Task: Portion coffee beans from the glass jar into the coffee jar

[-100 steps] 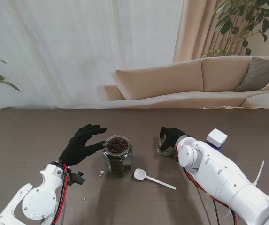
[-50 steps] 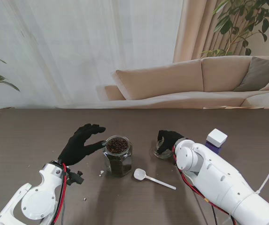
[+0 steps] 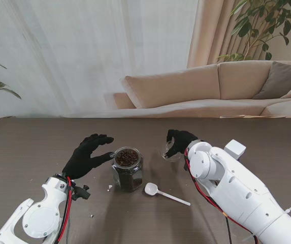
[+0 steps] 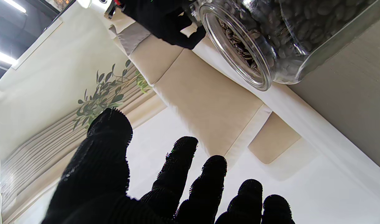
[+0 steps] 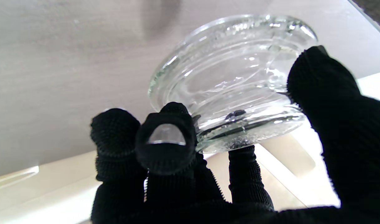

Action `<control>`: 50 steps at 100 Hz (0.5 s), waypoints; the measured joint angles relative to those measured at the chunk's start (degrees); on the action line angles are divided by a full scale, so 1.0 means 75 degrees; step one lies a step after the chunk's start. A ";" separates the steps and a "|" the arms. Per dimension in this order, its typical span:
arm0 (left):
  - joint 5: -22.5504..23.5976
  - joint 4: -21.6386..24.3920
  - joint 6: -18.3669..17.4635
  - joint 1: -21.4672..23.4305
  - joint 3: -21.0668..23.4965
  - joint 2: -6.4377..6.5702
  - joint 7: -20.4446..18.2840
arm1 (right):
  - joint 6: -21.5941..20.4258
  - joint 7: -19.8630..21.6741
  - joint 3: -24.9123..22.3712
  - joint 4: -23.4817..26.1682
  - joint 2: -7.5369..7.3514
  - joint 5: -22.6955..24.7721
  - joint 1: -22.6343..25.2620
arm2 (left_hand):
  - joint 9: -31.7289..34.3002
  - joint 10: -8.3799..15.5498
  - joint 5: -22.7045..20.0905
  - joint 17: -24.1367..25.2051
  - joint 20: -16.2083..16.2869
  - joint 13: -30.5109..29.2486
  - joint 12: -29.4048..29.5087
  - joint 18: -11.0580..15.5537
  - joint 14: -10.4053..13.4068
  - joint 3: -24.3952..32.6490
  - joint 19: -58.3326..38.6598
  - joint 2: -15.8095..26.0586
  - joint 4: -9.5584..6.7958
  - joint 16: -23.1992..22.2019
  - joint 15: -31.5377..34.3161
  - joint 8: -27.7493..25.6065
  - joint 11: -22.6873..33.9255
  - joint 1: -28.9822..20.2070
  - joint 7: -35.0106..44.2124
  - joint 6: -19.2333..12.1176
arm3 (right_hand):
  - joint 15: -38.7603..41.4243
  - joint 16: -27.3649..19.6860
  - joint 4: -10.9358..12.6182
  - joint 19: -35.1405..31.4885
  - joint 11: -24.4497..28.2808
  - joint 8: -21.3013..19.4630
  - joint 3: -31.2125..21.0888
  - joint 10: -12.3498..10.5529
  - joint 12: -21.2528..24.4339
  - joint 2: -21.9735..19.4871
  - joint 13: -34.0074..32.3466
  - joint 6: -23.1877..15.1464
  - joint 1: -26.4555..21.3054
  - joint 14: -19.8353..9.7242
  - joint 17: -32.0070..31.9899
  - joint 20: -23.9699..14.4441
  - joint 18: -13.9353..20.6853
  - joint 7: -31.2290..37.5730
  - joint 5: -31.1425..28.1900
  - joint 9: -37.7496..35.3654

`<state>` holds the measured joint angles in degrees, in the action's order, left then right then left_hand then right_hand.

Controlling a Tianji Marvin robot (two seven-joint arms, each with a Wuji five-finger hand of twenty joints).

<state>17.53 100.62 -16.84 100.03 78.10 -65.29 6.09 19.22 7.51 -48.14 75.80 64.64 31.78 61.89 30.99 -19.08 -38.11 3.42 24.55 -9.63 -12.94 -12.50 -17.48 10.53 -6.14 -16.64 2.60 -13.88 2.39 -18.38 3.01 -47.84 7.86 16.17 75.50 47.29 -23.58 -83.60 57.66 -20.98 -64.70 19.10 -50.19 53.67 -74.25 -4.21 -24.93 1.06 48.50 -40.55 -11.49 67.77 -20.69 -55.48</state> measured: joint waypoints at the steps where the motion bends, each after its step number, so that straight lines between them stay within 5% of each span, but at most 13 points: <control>1: -0.0002 -0.0001 0.0000 -0.0001 0.0001 0.0000 -0.0001 | 0.0013 0.0012 -0.0014 0.0042 -0.0004 0.0007 0.0006 | 0.0000 0.0000 0.0000 0.0000 0.0000 0.0000 0.0000 0.0000 0.0000 0.0000 0.0000 0.0000 0.0000 0.0000 0.0000 0.0000 0.0000 0.0000 0.0000 0.0000 | 0.0000 0.0000 0.0000 0.0000 0.0000 0.0009 0.0000 0.0000 -0.0002 0.0000 0.0000 0.0001 0.0000 0.0000 0.0001 0.0000 0.0000 0.0000 -0.0001 0.0000; 24: -0.0077 -0.0010 -0.0003 -0.0021 0.0061 0.0000 -0.0076 | 0.0466 0.0534 -0.0395 0.1541 -0.0190 0.0280 0.0279 | 0.0000 0.0000 0.0000 0.0000 0.0000 0.0000 0.0000 0.0000 0.0000 -0.0060 0.0000 0.0000 0.0000 0.0000 0.0000 0.0000 0.0000 -0.0001 0.0000 0.0000 | 0.0000 0.0003 0.0000 0.0000 -0.0001 0.0042 0.0000 0.0000 -0.0021 0.0000 0.0000 0.0017 -0.0001 0.0000 0.0029 0.0000 0.0000 -0.0066 -0.0047 0.0000; 50: -0.0084 -0.0012 0.0002 -0.0029 0.0092 0.0000 -0.0066 | 0.0663 0.0648 -0.0227 0.2436 -0.0230 0.0235 0.0277 | 0.0000 0.0000 0.0000 0.0000 0.0000 0.0000 0.0000 0.0000 0.0000 -0.0061 0.0000 0.0000 0.0000 0.0000 0.0000 0.0000 0.0000 -0.0001 0.0000 0.0000 | 0.0000 0.0003 0.0000 0.0000 -0.0001 0.0048 0.0001 0.0000 -0.0021 0.0000 0.0000 0.0022 -0.0001 0.0000 0.0029 0.0000 0.0000 -0.0066 -0.0048 0.0000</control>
<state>16.90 100.53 -16.83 99.82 78.79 -65.29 5.60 24.20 12.37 -49.84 94.07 62.91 33.55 63.97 30.99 -19.09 -38.11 3.42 24.55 -9.63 -12.94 -12.50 -17.48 10.07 -6.14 -16.64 2.60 -13.88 2.39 -18.38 3.01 -47.85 7.86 16.17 75.50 47.31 -23.58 -83.60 57.65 -20.63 -64.70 19.10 -50.35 53.67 -74.25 -4.04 -24.94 1.05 48.72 -40.55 -11.49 67.27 -21.05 -55.48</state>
